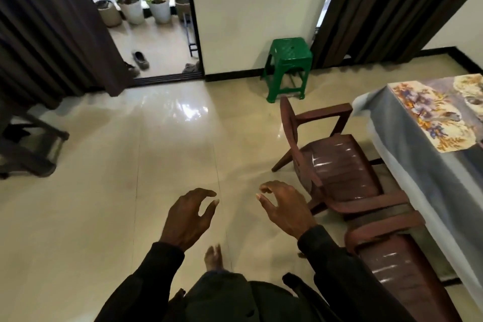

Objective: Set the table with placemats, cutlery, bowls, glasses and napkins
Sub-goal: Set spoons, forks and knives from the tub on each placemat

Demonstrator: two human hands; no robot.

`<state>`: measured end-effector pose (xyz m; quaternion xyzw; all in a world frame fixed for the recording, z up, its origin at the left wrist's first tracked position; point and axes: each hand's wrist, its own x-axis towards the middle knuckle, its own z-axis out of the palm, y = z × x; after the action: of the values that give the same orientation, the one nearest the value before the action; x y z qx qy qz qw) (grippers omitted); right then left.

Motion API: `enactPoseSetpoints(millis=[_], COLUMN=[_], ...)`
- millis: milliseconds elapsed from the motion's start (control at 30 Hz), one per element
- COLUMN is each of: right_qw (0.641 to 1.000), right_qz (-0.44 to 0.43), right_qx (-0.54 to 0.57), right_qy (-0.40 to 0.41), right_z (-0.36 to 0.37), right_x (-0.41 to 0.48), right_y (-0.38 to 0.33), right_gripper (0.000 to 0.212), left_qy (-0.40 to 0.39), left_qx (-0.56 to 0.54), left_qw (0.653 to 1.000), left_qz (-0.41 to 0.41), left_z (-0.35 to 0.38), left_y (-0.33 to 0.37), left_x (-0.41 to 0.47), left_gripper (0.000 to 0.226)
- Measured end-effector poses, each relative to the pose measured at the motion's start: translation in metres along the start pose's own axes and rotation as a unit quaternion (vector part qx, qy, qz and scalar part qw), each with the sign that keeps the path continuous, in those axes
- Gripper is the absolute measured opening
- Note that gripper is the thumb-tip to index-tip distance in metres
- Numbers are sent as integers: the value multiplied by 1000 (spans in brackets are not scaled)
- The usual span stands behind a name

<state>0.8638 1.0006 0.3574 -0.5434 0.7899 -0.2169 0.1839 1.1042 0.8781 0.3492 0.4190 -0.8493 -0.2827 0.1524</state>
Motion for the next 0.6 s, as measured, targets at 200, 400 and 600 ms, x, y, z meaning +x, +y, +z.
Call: enactPoseSetpoints(millis=[200, 400, 600], right_qw=[998, 994, 987], right_qz=[47, 77, 93], right_qx=[32, 54, 72], right_qy=[38, 58, 111], right_z=[-8, -19, -30], right_x=[97, 197, 317], right_y=[-22, -5, 44], right_gripper=[34, 34, 32], left_qy=[-7, -35, -54], left_qx=[-8, -8, 8], left_qw=[999, 997, 995], left_qz=[42, 74, 87], left_z=[-35, -38, -23], left_y=[-26, -42, -44], left_x=[120, 238, 381], left_gripper=[20, 21, 17])
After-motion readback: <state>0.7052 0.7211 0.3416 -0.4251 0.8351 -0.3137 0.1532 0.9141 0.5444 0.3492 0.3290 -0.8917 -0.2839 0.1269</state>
